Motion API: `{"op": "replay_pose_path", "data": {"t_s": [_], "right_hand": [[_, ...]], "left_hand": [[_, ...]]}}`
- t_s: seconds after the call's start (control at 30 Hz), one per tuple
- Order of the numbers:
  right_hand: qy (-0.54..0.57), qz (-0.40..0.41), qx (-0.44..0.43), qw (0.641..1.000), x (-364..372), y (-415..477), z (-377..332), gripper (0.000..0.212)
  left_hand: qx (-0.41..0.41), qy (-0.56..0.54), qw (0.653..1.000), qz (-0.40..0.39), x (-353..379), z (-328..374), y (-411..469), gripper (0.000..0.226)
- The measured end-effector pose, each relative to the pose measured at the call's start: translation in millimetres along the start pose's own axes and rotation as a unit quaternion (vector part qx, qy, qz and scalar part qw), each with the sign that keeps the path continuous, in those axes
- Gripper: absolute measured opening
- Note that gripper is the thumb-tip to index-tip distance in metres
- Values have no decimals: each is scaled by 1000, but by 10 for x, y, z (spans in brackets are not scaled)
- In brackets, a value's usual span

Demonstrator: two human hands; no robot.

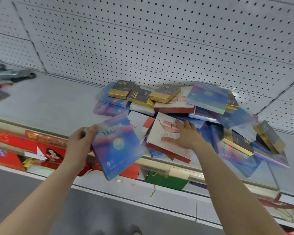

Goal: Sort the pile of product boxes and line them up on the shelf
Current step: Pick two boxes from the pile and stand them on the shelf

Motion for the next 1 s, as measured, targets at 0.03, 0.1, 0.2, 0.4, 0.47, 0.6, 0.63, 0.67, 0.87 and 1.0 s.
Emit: {"op": "replay_pose_path", "data": {"t_s": [0.03,0.1,0.2,0.4,0.47,0.6,0.63,0.67,0.87,1.0], "right_hand": [[-13,5,6,1000,-19,8,-12,132],[-42,23,28,998,-79,15,-62,125],[-39,40,94,994,-116,28,-139,122],[52,36,157,986,-51,52,-112,122],[83,17,161,983,-36,30,-41,110],[146,-21,135,980,-45,-56,108,76],[181,-20,127,975,-40,-92,152,70],[242,-14,120,963,-32,-139,210,62],[552,17,126,824,4,-650,408,33],[663,88,138,730,9,-1063,400,27]], "left_hand": [[10,-6,1000,9,-26,29,-20,38],[10,-25,999,24,-51,55,-60,35],[-21,-39,999,11,33,18,-164,28],[-65,5,998,-26,214,-187,-190,23],[-70,19,997,-10,279,-226,-178,22],[-81,34,996,0,326,-251,-117,30],[-88,29,996,-2,309,-248,-86,30],[-96,24,995,-7,297,-241,-59,31],[-106,38,990,-81,327,-191,33,30],[-110,41,987,-112,407,-136,35,32]]}}
Point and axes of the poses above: each hand's wrist, its own y-axis towards the middle knuckle, its own x-axis out of the palm, z = x × y, the point moved 2 cm from there along y, towards the middle knuckle, and after that the axes turned 12 degrees about -y, right-handed, at the moved point
